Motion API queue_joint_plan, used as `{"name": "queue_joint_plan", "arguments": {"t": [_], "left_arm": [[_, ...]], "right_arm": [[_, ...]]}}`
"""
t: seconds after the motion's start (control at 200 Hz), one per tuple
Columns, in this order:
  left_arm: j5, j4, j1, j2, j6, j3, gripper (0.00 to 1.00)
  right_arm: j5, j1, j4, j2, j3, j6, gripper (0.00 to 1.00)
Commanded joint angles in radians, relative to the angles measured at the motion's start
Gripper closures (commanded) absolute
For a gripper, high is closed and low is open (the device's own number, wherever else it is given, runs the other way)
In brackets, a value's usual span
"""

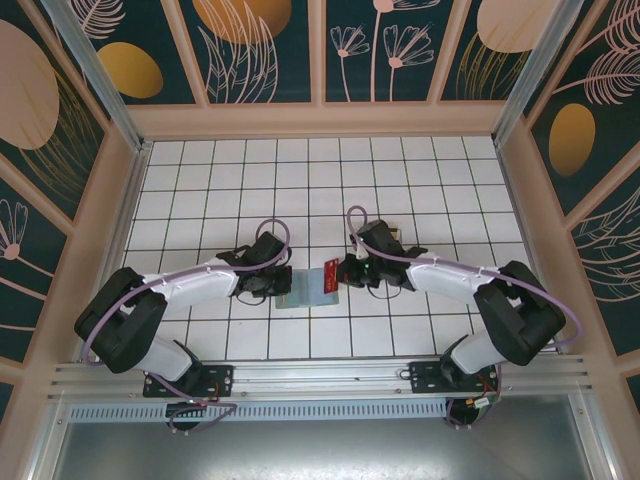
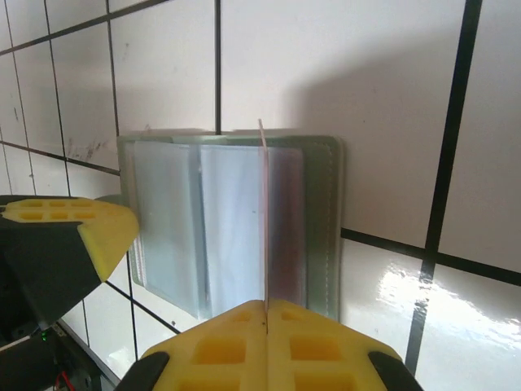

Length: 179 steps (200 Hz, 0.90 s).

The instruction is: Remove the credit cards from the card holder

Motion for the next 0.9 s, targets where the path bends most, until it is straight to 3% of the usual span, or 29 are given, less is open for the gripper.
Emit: {"name": "queue_joint_plan", "arguments": {"t": [0.0,0.165,0.19,0.355,0.666,0.891], "left_arm": [[-0.027,-0.029,0.003,-0.043,0.006,0.055,0.85],[-0.051,-0.025,0.003,-0.086,0.004,0.097,0.50],[-0.052,-0.021,0.003,-0.095,0.004,0.100,0.41],[-0.077,0.001,0.003,-0.148,0.005,0.106,0.03],[-0.114,0.041,0.004,-0.244,0.035,0.056,0.01],[-0.129,0.045,0.003,-0.263,0.038,0.032,0.01]], "right_arm": [[0.096,-0.007,-0.207,-0.049,0.133,-0.150,1.00],[0.252,-0.007,-0.439,-0.056,0.327,-0.361,1.00],[0.275,-0.007,-0.470,-0.056,0.349,-0.398,1.00],[0.403,-0.007,-0.591,-0.073,0.451,-0.691,1.00],[0.602,-0.004,-0.617,-0.169,0.401,-1.207,1.00],[0.596,0.002,-0.675,-0.179,0.320,-1.358,1.00]]}}
